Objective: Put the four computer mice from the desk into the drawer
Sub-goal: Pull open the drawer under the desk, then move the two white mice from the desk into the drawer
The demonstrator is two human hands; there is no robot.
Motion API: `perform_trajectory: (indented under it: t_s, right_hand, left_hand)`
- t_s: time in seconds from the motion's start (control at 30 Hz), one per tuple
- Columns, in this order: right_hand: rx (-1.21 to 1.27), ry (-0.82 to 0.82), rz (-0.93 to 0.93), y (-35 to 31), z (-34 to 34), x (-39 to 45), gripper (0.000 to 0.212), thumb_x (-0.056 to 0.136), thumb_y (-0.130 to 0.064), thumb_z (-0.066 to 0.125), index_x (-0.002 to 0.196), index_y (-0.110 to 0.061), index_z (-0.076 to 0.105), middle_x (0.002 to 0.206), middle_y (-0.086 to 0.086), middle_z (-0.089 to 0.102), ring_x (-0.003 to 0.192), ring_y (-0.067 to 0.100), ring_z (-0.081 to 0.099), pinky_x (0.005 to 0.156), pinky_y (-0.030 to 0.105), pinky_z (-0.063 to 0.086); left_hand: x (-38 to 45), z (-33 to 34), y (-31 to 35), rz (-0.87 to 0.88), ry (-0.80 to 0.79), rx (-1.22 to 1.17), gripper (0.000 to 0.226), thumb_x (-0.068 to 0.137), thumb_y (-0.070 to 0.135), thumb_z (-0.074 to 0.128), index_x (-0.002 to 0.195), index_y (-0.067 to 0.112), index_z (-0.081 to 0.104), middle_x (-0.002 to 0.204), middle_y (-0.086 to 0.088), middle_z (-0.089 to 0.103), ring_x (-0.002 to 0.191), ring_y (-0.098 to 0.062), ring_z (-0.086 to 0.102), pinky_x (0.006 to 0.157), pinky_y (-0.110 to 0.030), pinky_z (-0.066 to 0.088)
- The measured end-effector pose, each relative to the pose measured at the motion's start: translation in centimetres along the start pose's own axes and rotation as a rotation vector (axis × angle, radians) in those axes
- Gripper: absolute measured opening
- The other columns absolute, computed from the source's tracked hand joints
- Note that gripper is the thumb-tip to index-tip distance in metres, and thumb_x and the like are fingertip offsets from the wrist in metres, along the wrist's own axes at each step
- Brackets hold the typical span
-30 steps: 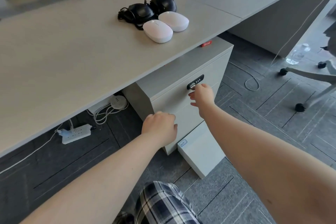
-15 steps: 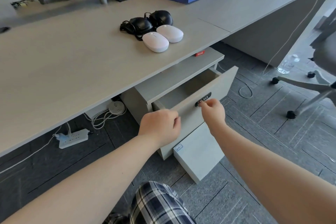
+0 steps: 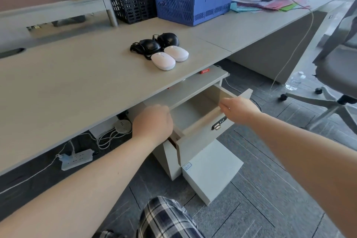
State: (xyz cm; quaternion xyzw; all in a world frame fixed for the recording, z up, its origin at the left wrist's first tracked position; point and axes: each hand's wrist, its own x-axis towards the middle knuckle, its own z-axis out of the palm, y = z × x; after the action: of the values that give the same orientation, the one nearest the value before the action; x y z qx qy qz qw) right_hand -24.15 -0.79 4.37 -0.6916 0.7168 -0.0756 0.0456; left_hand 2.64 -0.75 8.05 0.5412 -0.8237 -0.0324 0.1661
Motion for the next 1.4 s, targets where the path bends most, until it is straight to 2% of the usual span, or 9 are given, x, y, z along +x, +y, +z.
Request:
perform_trajectory:
  t_s: [0.07,0.27,0.57,0.77,0.87,1.03,1.17,1.27,1.4]
  right_hand:
    - [-0.081,0.008,0.047,-0.3,-0.5,-0.5,0.036,0.099,-0.031,0.032,0.08,-0.01,0.054,0.073,0.004,0.051,0.079,0.03,0.058,0.064,0.03,0.041]
    - [-0.263,0.006,0.145,1.7,-1.2,-3.5,0.041,0.095,-0.032,0.031,0.067,-0.013,0.054,0.062,0.001,0.052,0.064,0.025,0.055,0.05,0.022,0.035]
    - [-0.281,0.057,0.227,4.1,0.0,-8.7,0.038,0.088,-0.027,0.04,0.054,-0.012,0.037,0.051,-0.001,0.04,0.057,0.024,0.047,0.046,0.021,0.028]
    - [-0.333,0.06,0.258,4.7,0.4,-9.5,0.045,0.089,-0.029,0.039,0.048,-0.015,0.029,0.049,-0.002,0.042,0.055,0.021,0.05,0.043,0.019,0.025]
    - [-0.276,0.091,0.284,3.4,-0.2,-7.9,0.044,0.09,-0.03,0.039,0.049,-0.015,0.032,0.053,-0.001,0.047,0.059,0.023,0.057,0.049,0.022,0.041]
    - [0.02,0.284,0.2,-2.9,-2.1,-0.3,0.037,0.092,-0.033,0.042,0.063,-0.012,0.051,0.066,0.001,0.055,0.072,0.028,0.057,0.058,0.028,0.042]
    - [0.298,0.463,0.106,-7.9,-4.3,6.7,0.024,0.092,-0.031,0.05,0.096,-0.012,0.063,0.098,0.004,0.067,0.103,0.026,0.055,0.077,0.033,0.046]
    - [0.345,0.406,0.049,-10.0,-5.3,11.0,0.039,0.09,-0.033,0.052,0.126,-0.019,0.052,0.129,0.004,0.056,0.124,0.026,0.043,0.095,0.037,0.04]
    - [0.454,0.257,0.046,-11.0,-5.4,15.5,0.056,0.088,-0.037,0.053,0.141,-0.026,0.036,0.141,0.005,0.048,0.131,0.029,0.041,0.102,0.041,0.039]
  left_hand:
    - [-0.1,-0.4,-0.1,-0.008,-0.005,0.007,0.022,0.095,0.022,0.045,0.1,0.012,0.064,0.1,-0.004,0.065,0.092,-0.024,0.059,0.064,-0.032,0.047]
    - [0.7,-1.5,-0.1,-0.014,0.022,0.013,0.02,0.094,0.021,0.046,0.098,0.014,0.064,0.099,-0.002,0.066,0.091,-0.023,0.057,0.062,-0.032,0.044]
    - [1.9,-1.6,0.1,-0.017,0.028,-0.015,0.019,0.093,0.019,0.047,0.094,0.011,0.064,0.094,-0.005,0.065,0.082,-0.024,0.049,0.062,-0.032,0.042]
    - [3.2,-2.0,-0.8,0.042,0.125,-0.025,0.019,0.092,0.017,0.047,0.092,0.008,0.064,0.092,-0.007,0.064,0.082,-0.032,0.056,0.059,-0.031,0.036]
    - [4.3,-2.6,-0.8,0.1,0.173,-0.009,0.018,0.091,0.016,0.049,0.088,0.006,0.064,0.087,-0.009,0.063,0.076,-0.031,0.052,0.057,-0.031,0.03]
    - [7.8,-4.0,-1.3,0.082,0.188,0.002,0.023,0.092,0.023,0.052,0.102,0.007,0.064,0.104,-0.009,0.063,0.097,-0.032,0.054,0.066,-0.036,0.042]
    - [11.6,-3.7,-2.5,-0.089,0.068,-0.074,0.057,0.088,0.046,0.058,0.133,0.014,0.046,0.134,-0.007,0.049,0.123,-0.031,0.045,0.091,-0.04,0.043]
    - [14.2,-2.5,-3.1,-0.152,-0.011,-0.138,0.079,0.078,0.058,0.066,0.137,0.014,0.041,0.14,-0.009,0.045,0.131,-0.03,0.041,0.1,-0.038,0.039]
    - [16.6,-1.5,-3.3,-0.163,-0.077,-0.234,0.098,0.074,0.062,0.068,0.147,0.01,0.029,0.151,-0.011,0.035,0.14,-0.026,0.033,0.11,-0.033,0.03]
